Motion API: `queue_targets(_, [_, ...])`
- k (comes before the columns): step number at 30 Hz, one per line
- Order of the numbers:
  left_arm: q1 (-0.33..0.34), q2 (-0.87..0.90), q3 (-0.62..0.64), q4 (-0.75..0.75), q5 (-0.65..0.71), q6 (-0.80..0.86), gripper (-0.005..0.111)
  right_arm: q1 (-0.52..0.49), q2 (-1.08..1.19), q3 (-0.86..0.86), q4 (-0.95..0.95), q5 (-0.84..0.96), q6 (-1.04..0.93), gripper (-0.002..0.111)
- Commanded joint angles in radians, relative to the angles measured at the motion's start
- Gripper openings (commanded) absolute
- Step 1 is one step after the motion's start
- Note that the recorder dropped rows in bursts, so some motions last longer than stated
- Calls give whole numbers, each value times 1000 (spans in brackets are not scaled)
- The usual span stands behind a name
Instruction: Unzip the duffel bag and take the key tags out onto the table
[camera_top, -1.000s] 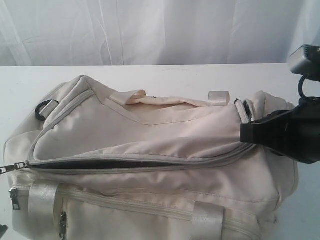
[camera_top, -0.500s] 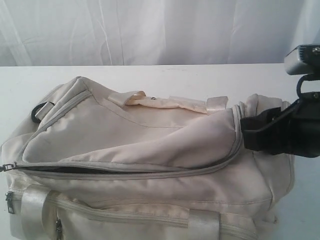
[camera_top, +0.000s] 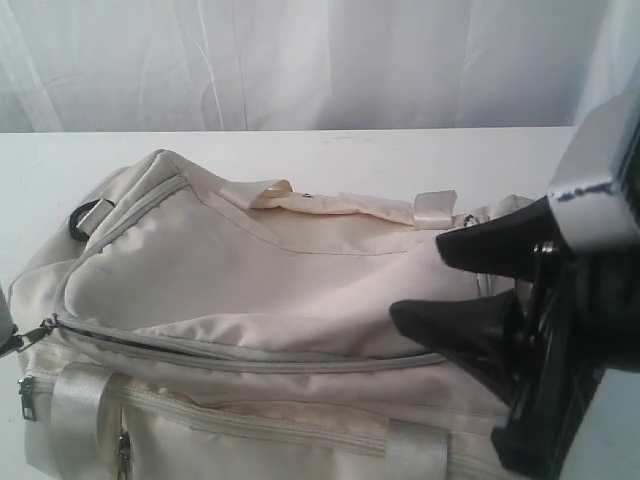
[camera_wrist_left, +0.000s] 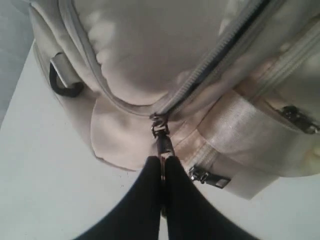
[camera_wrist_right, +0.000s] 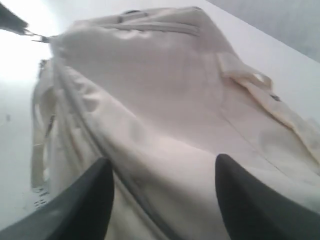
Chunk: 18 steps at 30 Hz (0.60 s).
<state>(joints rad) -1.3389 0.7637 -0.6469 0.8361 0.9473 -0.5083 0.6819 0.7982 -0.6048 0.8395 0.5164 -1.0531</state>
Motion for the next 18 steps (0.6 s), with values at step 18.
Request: queue_targets(18, [1, -7, 10, 48, 106, 20, 0, 341, 279, -3, 180, -268, -439, 64])
